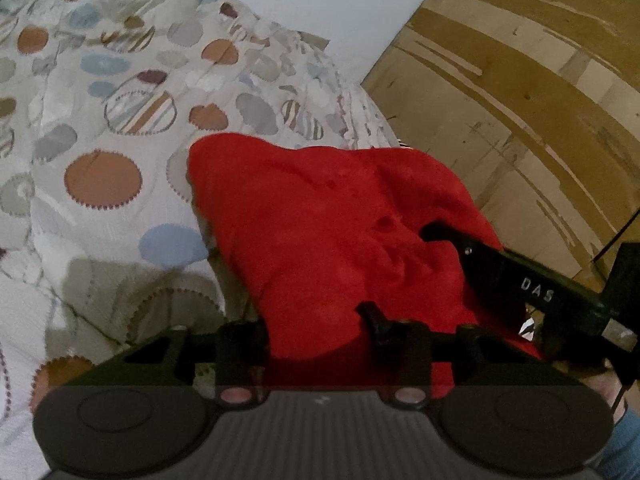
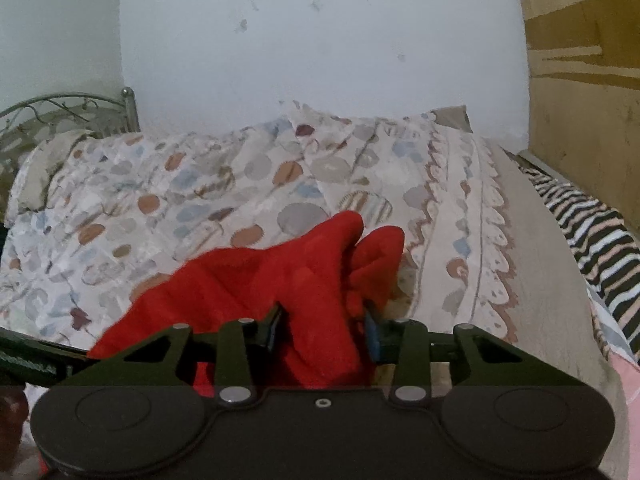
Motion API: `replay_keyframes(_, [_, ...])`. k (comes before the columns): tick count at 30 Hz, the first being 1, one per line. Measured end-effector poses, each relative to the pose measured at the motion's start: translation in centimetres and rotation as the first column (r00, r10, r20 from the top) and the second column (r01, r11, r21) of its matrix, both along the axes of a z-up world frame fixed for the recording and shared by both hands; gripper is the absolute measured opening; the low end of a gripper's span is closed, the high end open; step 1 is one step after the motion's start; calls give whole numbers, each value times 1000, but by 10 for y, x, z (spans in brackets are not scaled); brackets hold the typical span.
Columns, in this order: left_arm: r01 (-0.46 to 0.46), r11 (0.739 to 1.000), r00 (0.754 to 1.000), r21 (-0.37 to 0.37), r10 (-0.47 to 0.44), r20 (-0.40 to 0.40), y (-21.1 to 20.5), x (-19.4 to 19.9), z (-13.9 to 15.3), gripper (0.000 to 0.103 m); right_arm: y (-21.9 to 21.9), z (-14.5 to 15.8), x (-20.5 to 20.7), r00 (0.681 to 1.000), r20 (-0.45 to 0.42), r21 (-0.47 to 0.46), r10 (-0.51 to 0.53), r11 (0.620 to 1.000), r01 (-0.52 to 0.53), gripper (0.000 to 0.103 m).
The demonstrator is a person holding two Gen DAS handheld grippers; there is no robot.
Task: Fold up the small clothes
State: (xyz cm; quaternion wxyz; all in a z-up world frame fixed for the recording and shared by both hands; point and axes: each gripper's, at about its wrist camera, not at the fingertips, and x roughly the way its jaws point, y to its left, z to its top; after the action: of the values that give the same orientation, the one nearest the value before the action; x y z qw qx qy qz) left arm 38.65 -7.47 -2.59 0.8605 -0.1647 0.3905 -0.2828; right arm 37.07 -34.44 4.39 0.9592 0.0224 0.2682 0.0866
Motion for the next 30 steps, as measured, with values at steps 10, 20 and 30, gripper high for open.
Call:
replay_keyframes(10, [-28,998,997,58,24,78,28,-15,35,42,31,28,-3,997,53,39,60,997,-62,40])
replay_keyframes(20, [-180,962,978,204,154,138,116,-15,79,41,107,28,33,988,81,228,130,963,-145,39])
replay_keyframes(30, [-284,923,958,258,281,49,180,-12,25,50,183,-20,68,975,-31,249,222,946,-207,43])
